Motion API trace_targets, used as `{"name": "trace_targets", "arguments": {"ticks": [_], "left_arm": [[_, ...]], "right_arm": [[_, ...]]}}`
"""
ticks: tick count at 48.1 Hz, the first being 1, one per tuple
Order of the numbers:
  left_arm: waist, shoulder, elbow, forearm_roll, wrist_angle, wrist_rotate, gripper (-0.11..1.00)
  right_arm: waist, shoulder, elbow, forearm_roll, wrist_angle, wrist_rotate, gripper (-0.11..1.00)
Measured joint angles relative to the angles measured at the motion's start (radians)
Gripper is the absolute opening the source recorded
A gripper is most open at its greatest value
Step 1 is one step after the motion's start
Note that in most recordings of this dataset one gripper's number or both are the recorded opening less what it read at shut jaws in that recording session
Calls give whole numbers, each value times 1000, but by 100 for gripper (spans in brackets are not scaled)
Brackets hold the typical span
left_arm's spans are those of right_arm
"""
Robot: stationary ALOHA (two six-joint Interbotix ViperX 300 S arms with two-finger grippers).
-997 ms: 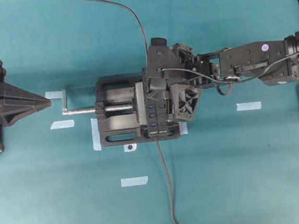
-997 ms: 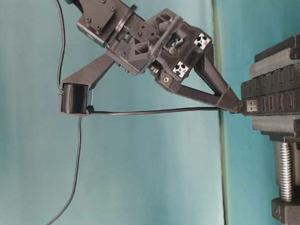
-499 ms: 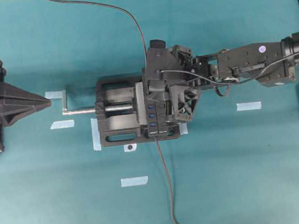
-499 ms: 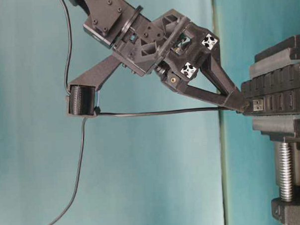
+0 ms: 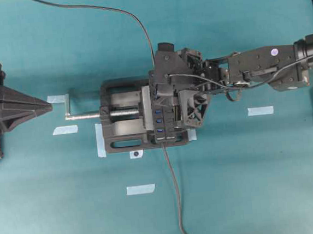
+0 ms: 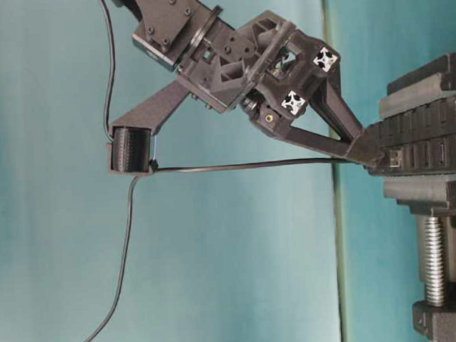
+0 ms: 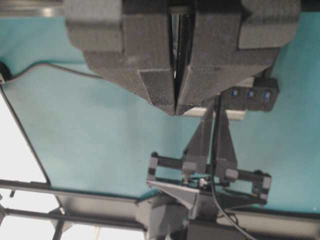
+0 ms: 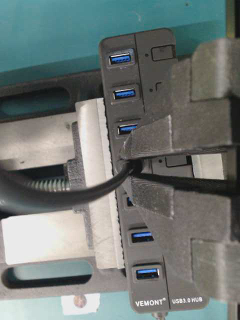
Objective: Insert the USB into the center port of the fixed hub
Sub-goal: 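Shift the held plug along the hub to the center port, then push the USB plug into the center port with the right gripper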
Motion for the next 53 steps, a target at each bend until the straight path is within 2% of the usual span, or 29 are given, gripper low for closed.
{"name": "trace_targets", "arguments": {"ticks": [53], "left_arm": [[0,-2,0,0,-2,0,0]], "right_arm": [[-9,18,15,0,-8,0,8]]}}
